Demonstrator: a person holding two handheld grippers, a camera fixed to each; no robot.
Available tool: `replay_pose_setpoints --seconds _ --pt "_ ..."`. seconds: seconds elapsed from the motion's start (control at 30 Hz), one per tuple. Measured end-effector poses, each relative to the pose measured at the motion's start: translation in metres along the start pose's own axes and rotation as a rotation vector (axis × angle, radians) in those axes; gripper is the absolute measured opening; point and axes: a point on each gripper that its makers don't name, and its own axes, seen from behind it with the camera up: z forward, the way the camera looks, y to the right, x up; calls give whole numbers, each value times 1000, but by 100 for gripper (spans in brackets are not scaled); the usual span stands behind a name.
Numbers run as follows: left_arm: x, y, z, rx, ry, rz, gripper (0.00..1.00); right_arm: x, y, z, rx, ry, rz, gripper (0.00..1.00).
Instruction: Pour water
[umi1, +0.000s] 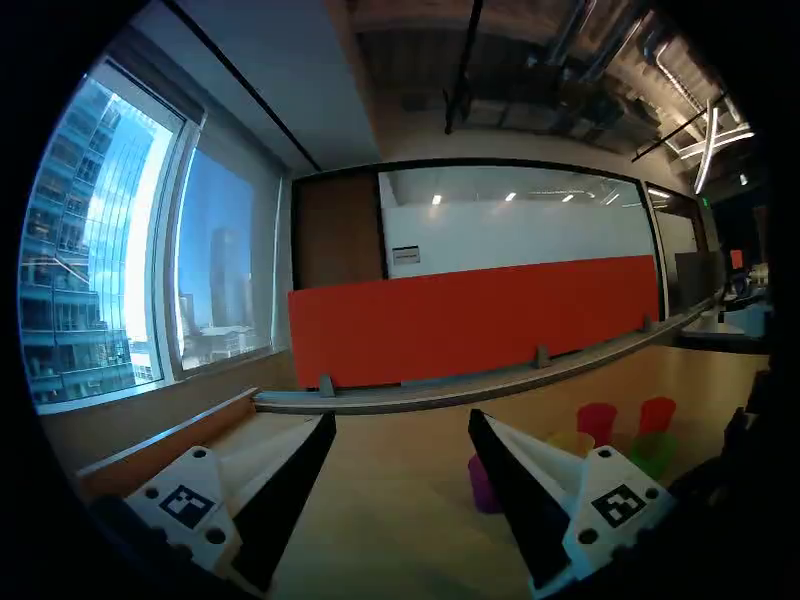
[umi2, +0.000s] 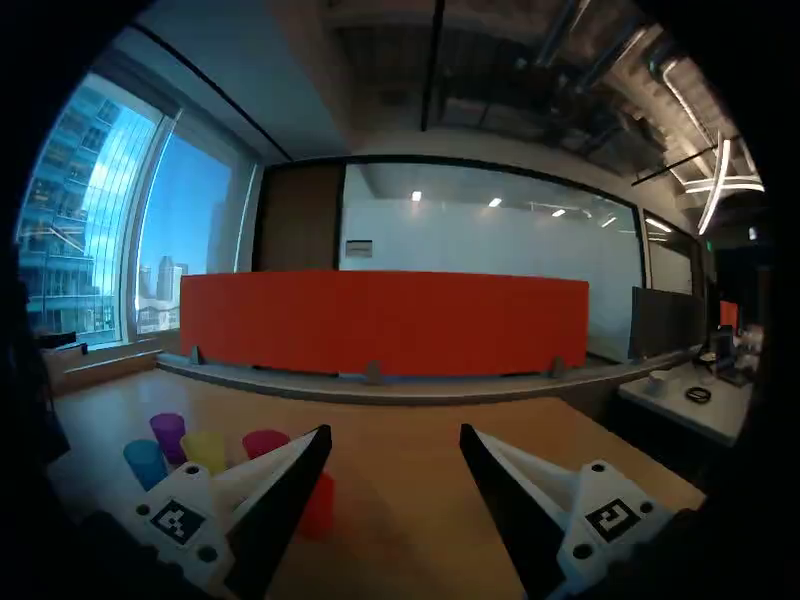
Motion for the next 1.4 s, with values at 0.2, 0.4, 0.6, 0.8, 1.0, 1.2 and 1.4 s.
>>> replay_pose_setpoints --seconds 0.2,0.4,0.6,0.8,1.0,1.2,1.4 --pt "-5 1 -2 15 23 2 99 6 2 2 -12 1 8 99" --pt "-18 -1 -4 28 25 -2 99 8 -1 4 -19 7 -11 99" --pt "-37 -5 -4 26 13 -29 99 7 -5 8 -17 2 9 99" --pt "-53 -8 -4 32 6 -45 99 8 -3 11 -26 1 26 99" --pt "-61 -9 -2 29 5 -56 99 8 -4 11 -30 1 15 99" --pt "-65 -8 -2 23 5 -65 99 11 -9 12 -28 2 7 99" --pt "-73 -8 -1 22 -10 -69 99 10 -10 14 -26 -2 16 99"
